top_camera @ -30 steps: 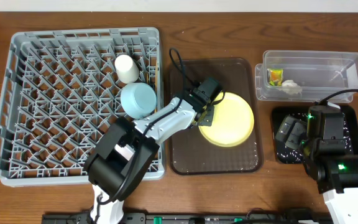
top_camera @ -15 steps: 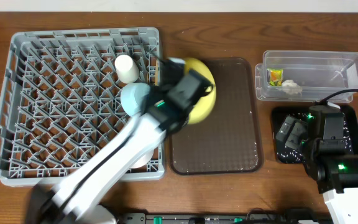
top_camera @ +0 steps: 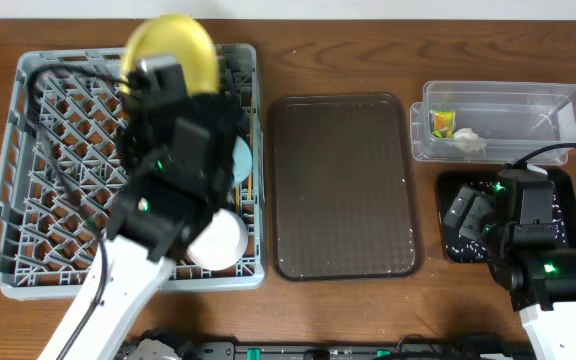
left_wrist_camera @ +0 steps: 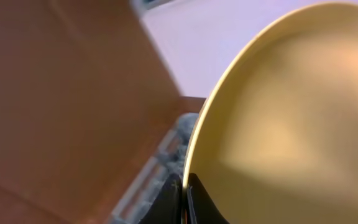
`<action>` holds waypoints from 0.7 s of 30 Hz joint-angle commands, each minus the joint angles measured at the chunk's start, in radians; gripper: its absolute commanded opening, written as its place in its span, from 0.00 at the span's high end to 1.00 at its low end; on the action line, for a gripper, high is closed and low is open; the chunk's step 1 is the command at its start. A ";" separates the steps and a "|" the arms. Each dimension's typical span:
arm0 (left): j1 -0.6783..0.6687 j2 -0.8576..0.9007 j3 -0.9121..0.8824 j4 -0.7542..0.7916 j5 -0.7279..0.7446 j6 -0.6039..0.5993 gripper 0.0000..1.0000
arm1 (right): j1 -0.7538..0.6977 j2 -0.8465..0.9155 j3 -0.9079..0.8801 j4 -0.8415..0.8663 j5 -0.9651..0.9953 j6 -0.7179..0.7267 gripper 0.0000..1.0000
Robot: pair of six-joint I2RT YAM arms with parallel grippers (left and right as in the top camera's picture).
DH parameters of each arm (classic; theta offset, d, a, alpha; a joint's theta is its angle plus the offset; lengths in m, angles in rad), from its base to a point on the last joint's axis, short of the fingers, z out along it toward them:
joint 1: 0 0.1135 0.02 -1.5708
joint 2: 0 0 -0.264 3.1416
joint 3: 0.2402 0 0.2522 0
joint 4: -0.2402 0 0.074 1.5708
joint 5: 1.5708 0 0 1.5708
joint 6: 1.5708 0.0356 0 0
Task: Sort waste into correct bins and load items into the dishwasher rack
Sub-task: 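Carry the yellow plate left over the back of the rack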
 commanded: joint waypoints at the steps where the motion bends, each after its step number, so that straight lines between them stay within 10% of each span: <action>1: 0.106 0.067 -0.004 0.087 -0.061 0.218 0.94 | -0.005 -0.001 0.005 -0.001 0.014 -0.008 0.01; 21: 0.246 0.504 -0.005 0.296 0.058 0.392 0.94 | -0.005 -0.001 0.005 -0.001 0.014 -0.008 0.01</action>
